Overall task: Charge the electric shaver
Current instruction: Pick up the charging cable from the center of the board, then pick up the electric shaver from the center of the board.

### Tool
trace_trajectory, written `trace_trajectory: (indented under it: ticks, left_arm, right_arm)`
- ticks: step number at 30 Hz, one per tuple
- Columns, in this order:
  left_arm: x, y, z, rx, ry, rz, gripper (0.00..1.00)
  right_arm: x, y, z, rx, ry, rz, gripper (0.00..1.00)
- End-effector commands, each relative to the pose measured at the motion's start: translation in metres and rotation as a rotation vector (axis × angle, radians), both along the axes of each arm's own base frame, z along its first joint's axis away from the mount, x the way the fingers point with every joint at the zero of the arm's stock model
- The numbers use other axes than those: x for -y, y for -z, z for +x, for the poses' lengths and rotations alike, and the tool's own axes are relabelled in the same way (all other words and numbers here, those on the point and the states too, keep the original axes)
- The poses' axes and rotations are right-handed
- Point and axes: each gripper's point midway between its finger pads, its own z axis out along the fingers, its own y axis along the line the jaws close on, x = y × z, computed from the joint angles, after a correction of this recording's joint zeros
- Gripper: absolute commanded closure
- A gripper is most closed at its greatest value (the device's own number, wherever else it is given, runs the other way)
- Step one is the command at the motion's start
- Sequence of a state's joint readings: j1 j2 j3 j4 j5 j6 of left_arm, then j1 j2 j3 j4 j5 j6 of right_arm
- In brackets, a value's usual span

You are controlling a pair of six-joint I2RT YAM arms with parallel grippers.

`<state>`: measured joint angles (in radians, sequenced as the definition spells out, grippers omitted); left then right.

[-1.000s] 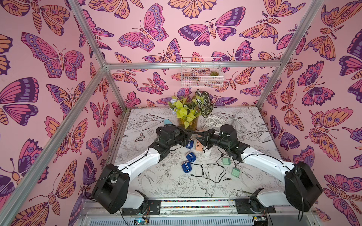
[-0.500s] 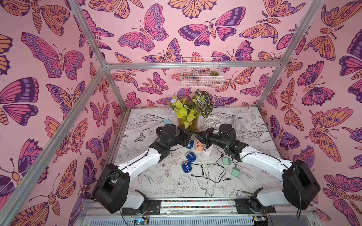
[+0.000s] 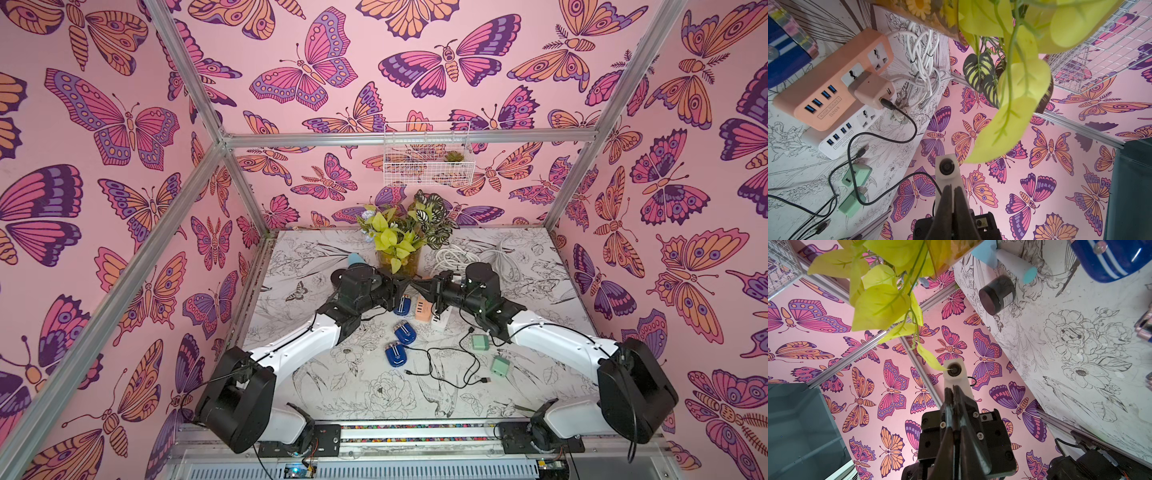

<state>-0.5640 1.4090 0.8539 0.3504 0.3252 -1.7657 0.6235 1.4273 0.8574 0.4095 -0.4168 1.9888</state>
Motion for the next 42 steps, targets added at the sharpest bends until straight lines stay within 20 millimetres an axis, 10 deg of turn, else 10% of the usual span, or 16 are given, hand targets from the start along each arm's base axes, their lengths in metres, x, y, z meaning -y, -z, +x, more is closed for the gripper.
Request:
trace_trajectory:
  ticks: [1,7,10,14,25,31,42]
  left_arm:
    - [0.005,-0.009,-0.003,0.039,0.029,-0.011,1.0]
    - [0.005,-0.01,-0.004,0.042,0.033,-0.005,1.0]
    - [-0.001,-0.009,-0.006,0.034,0.027,0.03,0.67]
    - [-0.024,0.005,-0.016,-0.022,0.022,0.169,0.47]
    - [-0.048,0.104,-0.037,0.044,0.392,0.77,0.45]
    - [-0.042,0.137,-0.015,0.195,0.507,1.064,0.23]
    - [-0.027,0.184,0.026,0.244,0.662,1.32,0.17]
  right_arm:
    - [-0.005,-0.004,0.0,0.015,-0.021,0.005,0.98]
    - [-0.004,-0.001,-0.004,0.028,-0.043,-0.02,1.0]
    - [0.0,0.0,-0.007,0.061,-0.076,-0.066,1.0]
    - [0.014,0.001,-0.012,0.18,-0.151,-0.15,1.0]
    - [0.044,0.032,-0.055,0.269,-0.293,-0.238,1.0]
    - [0.052,0.023,-0.051,0.273,-0.273,-0.235,1.0]
    - [0.071,0.011,-0.049,0.261,-0.219,-0.207,1.0]
